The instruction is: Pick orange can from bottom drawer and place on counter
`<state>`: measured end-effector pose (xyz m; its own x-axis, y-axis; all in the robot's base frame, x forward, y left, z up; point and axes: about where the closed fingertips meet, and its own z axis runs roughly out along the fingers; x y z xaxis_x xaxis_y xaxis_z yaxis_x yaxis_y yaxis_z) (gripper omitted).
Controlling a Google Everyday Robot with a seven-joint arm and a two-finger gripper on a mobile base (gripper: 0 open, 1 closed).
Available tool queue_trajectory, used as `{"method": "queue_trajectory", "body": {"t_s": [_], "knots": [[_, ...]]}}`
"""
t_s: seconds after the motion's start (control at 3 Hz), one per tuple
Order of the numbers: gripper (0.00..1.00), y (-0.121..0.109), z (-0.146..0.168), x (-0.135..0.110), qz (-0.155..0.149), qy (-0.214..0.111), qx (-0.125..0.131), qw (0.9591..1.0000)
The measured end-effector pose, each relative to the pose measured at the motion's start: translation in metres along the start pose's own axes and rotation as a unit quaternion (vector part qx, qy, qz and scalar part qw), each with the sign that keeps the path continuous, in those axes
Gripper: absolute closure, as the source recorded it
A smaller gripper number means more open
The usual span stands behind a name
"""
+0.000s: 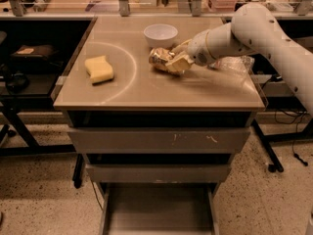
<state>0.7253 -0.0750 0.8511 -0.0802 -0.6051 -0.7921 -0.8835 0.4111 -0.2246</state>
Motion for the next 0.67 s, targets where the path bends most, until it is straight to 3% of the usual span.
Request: {"method": "queue_trajectory", "body": {"t_s": [0.33, 0.67], "knots": [[0.12, 0.0000, 0.0000, 0.0000, 0.000, 0.000, 0.000, 1.0000], [0.00, 0.0000, 0.0000, 0.0000, 0.000, 0.000, 0.000, 1.0000]]}}
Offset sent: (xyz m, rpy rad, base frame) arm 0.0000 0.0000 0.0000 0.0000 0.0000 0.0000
